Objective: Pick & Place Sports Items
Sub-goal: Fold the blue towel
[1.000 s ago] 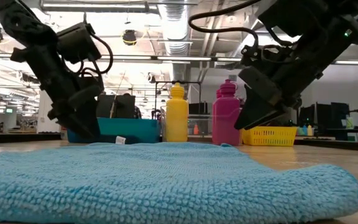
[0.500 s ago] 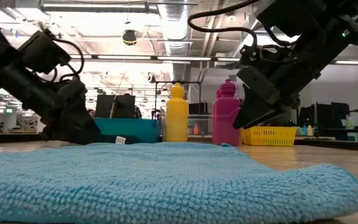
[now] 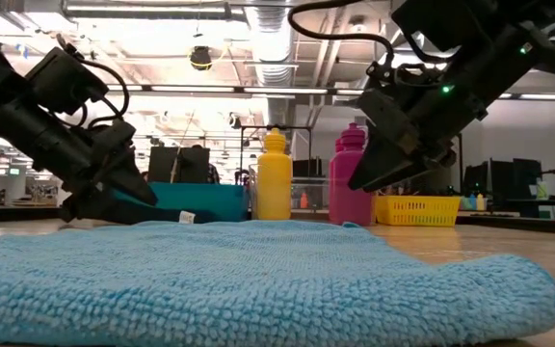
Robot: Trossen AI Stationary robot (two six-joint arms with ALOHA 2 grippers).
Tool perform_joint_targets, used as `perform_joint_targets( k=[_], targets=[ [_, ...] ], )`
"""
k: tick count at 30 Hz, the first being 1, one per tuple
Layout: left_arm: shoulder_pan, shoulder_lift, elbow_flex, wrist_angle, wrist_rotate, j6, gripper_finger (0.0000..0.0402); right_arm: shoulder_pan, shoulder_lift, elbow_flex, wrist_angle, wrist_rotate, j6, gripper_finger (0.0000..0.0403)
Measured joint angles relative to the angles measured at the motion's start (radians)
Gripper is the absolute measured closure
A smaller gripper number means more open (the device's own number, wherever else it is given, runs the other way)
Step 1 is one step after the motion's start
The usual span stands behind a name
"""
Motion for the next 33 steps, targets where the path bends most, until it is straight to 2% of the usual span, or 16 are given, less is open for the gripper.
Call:
perform_joint_targets(
  k=[5, 9, 14, 25, 29, 33],
  targets=[
    [0.002, 0.047, 0.049, -0.005, -0.018, 0.007, 0.0119, 0.0, 0.0, 0.0, 0.001, 0.0, 0.0, 0.0244],
    [0.002, 0.142, 0.102, 0.004, -0.035, 0.076, 0.0119, 0.0, 0.0, 0.0, 0.013, -0.002, 0.0, 0.0244],
    [0.001, 0.248, 0.125, 0.038, -0.069, 0.091, 0.0126, 0.001, 0.0, 0.0, 0.025, -0.019, 0.0, 0.0244],
    [-0.028, 0.272, 0.123, 0.041, -0.083, 0.088, 0.0238, 0.007, 0.0, 0.0, 0.029, -0.018, 0.0, 0.0244],
    [-0.05, 0.272, 0.122, 0.039, -0.083, 0.088, 0.026, 0.007, 0.0, 0.0, 0.029, -0.018, 0.002, 0.0244],
    [-0.056, 0.272, 0.121, 0.039, -0.072, 0.087, 0.0265, 0.007, 0.0, 0.0, 0.029, -0.027, 0.004, 0.0244]
  ],
)
